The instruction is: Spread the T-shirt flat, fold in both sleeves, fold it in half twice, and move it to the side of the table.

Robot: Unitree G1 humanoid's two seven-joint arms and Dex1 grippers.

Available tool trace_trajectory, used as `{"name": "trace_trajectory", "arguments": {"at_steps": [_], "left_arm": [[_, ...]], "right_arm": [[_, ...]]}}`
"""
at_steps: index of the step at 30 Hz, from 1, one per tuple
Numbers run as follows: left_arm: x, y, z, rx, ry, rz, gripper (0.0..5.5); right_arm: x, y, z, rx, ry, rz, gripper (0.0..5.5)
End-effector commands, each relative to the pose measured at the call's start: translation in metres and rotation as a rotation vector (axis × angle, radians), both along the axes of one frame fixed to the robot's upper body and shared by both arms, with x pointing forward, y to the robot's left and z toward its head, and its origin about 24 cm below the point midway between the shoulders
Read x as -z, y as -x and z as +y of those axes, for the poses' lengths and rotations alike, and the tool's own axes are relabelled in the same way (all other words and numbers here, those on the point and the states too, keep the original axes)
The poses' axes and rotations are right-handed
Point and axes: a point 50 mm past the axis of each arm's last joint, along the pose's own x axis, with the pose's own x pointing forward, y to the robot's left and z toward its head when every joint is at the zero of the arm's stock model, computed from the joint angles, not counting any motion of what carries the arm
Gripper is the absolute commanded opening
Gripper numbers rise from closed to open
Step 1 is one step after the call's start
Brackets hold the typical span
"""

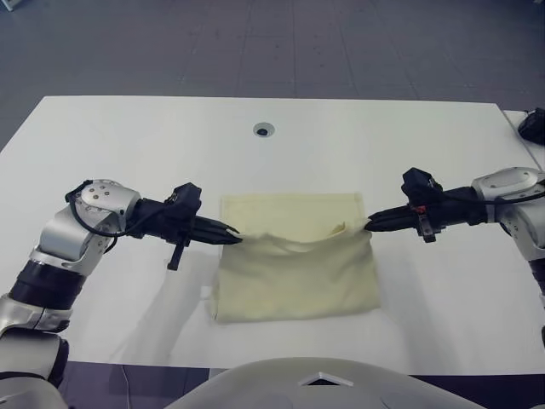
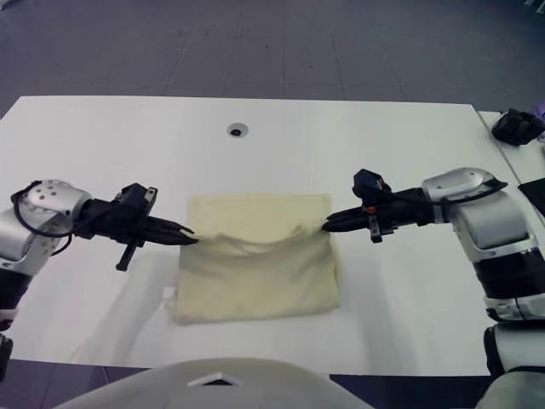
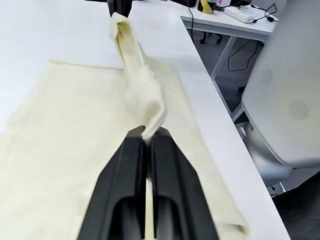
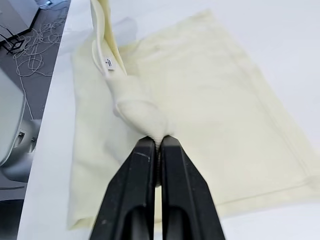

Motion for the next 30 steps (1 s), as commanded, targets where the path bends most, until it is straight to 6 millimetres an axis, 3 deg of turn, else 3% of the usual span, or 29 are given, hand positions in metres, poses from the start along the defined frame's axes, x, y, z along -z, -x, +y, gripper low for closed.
{"name": "trace_trajectory", "arguments": {"at_steps": [1,5,8,12,20,30], "left_arm": [[-0.008,-0.012,-0.001,-0.007,0.006,-0.042,0.01],[-0.02,-0.015,0.004,-0.026,0.037,-0.053,0.01],[-0.022,-0.021,0.007,-0.062,0.032,-0.076,0.01],[-0.009,-0.026,0.007,-0.053,-0.026,-0.072,0.01],[0.04,-0.039,0.005,-0.092,-0.136,-0.056,0.01],[0.053,-0.072,-0.005,-0.259,-0.097,-0.076,0.01]], "right_arm": [[-0.012,-0.011,0.0,-0.004,-0.026,-0.035,0.0],[-0.028,-0.014,-0.006,0.008,-0.084,-0.034,0.0],[-0.029,-0.021,-0.008,0.039,-0.079,-0.06,0.0],[-0.014,-0.025,-0.005,0.042,-0.032,-0.057,0.0],[0.023,-0.049,0.01,0.121,0.001,-0.06,0.0],[0.048,-0.067,-0.003,0.273,0.01,0.004,0.0]]}}
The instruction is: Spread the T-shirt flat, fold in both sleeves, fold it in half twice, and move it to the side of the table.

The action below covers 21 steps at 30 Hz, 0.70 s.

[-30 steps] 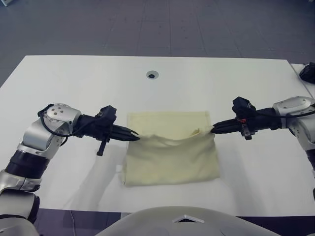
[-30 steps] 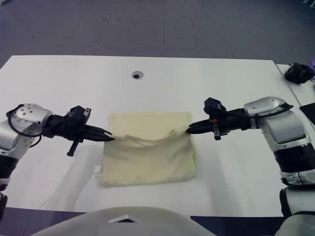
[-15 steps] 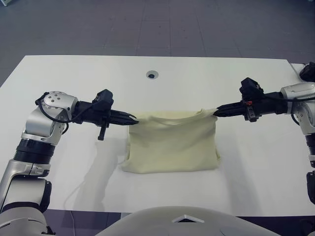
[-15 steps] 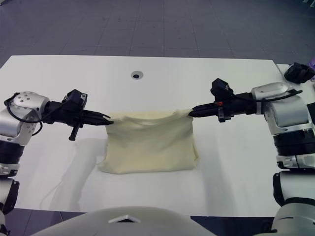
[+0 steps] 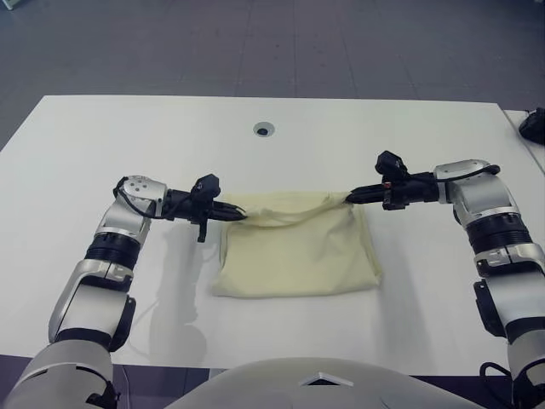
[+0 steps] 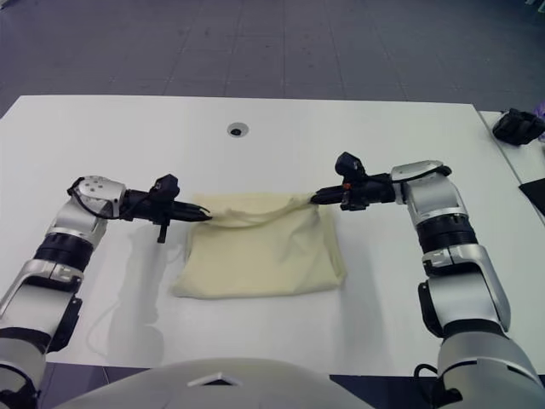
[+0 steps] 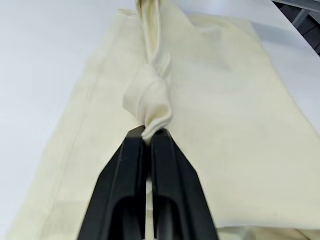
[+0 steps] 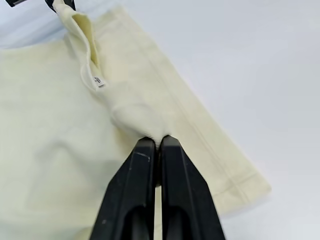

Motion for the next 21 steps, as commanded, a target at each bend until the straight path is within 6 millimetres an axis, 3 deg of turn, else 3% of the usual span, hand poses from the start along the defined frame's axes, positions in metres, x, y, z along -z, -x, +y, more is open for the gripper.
{"name": "trace_trajectory", "arguments": {"at_steps": [1,3,4,10,14,18,21], "left_arm": [[0.0,-0.012,-0.001,-0.068,-0.005,-0.027,0.01],[0.004,-0.014,0.001,-0.108,-0.021,-0.027,0.01],[0.006,-0.015,0.002,-0.124,-0.028,-0.027,0.0],[0.012,-0.017,0.01,-0.216,-0.028,-0.023,1.1],[-0.001,-0.024,0.017,-0.315,0.018,-0.112,1.82],[-0.017,-0.02,0.011,-0.311,0.087,-0.22,2.47],[-0.024,-0.01,-0.005,-0.316,0.166,-0.293,2.93]], "right_arm": [[-0.001,-0.008,-0.005,0.062,-0.004,-0.01,0.0],[0.002,-0.011,-0.006,0.11,-0.014,-0.016,0.0],[0.002,-0.013,-0.006,0.132,-0.024,-0.018,0.32],[-0.005,-0.027,-0.006,0.319,-0.142,-0.001,1.18],[-0.02,-0.036,-0.011,0.436,-0.197,-0.076,1.86],[-0.022,-0.018,0.005,0.287,-0.221,-0.096,2.49],[-0.012,0.002,0.022,0.231,-0.242,-0.075,2.09]]}}
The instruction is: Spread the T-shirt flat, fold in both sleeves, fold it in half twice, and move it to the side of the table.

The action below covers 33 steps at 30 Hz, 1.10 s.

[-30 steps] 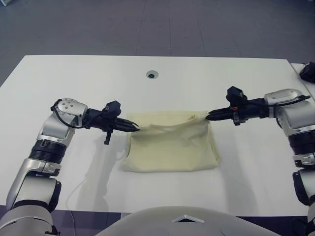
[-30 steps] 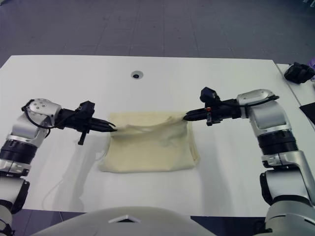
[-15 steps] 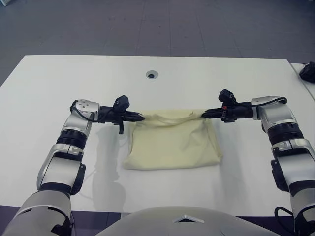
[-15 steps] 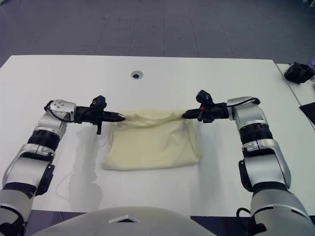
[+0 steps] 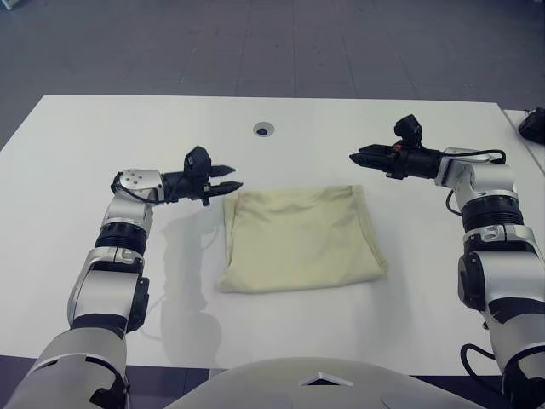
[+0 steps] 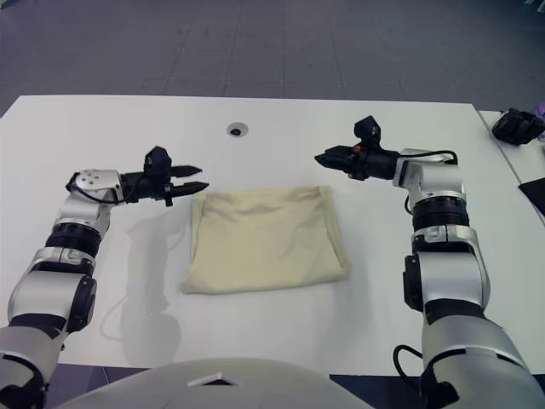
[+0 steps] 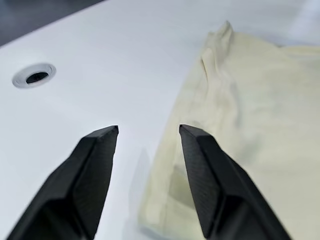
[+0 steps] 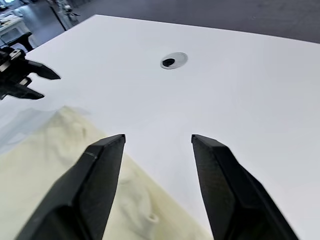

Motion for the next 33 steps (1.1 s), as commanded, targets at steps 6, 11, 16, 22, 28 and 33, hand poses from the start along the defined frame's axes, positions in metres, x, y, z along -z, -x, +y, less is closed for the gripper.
{"name": "trace_trajectory", "arguments": {"at_steps": [6,11,16,22,28,33], "left_arm": [[0.012,0.067,-0.038,0.187,-0.04,-0.032,1.95],[0.034,0.101,-0.034,0.32,-0.252,0.023,1.16],[0.049,0.11,-0.031,0.354,-0.355,0.039,0.3],[0.056,0.101,-0.008,0.376,-0.517,0.017,0.37],[0.028,0.064,0.016,0.368,-0.603,-0.169,1.37],[-0.008,0.04,0.014,0.351,-0.611,-0.405,2.17]], "right_arm": [[0.054,0.033,0.021,0.026,0.06,0.131,1.08],[0.077,0.026,0.008,0.177,0.143,0.182,0.32],[0.068,0.023,0.006,0.223,0.1,0.141,0.0],[0.005,0.015,0.007,0.306,-0.198,0.014,0.69],[-0.009,0.056,0.015,0.089,-0.083,0.013,1.69],[0.012,0.094,0.025,-0.182,0.138,0.05,2.46]]}}
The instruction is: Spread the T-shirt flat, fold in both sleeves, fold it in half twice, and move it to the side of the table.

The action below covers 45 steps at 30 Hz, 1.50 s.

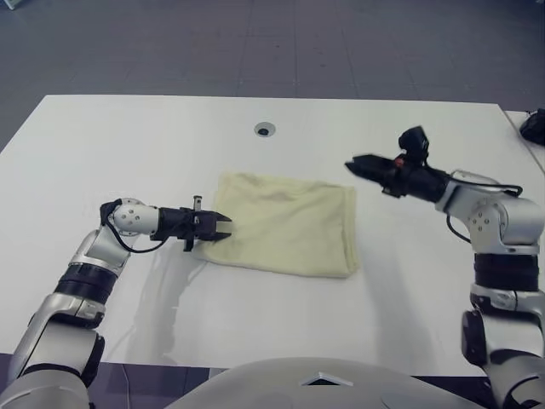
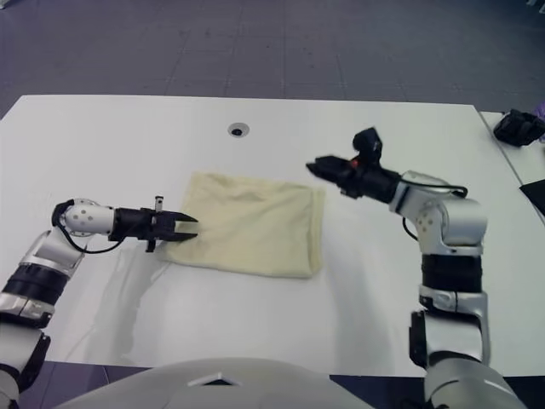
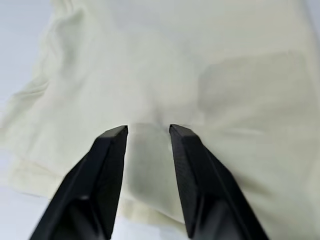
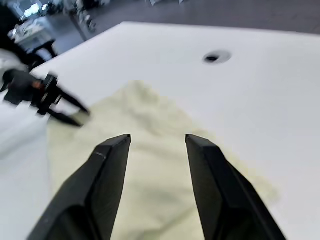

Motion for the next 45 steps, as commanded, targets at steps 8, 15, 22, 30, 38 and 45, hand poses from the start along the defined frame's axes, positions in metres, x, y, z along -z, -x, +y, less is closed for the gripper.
{"name": "trace_trajectory", "arguments": {"at_steps": [8,15,22,30,38,45], "left_arm": [[-0.054,0.009,-0.029,-0.052,0.182,-0.216,3.54],[-0.026,0.053,-0.02,-0.232,-0.039,-0.19,4.75],[-0.003,0.058,-0.006,-0.309,-0.139,-0.182,5.38],[0.012,0.013,0.005,-0.177,-0.206,-0.196,5.38],[0.0,-0.061,-0.042,0.165,-0.331,-0.325,5.38],[0.008,-0.076,-0.065,0.246,-0.449,-0.374,5.38]], "right_arm": [[0.004,-0.024,0.019,-0.027,0.209,-0.285,3.77],[0.029,-0.057,0.022,-0.095,0.592,-0.55,4.92],[0.066,-0.061,0.015,-0.262,0.872,-0.565,5.4],[0.06,-0.024,-0.005,-0.38,0.92,-0.511,5.4],[0.046,0.024,0.026,-0.339,0.729,-0.368,5.4],[0.03,0.037,0.062,-0.35,0.617,-0.356,5.4]]}}
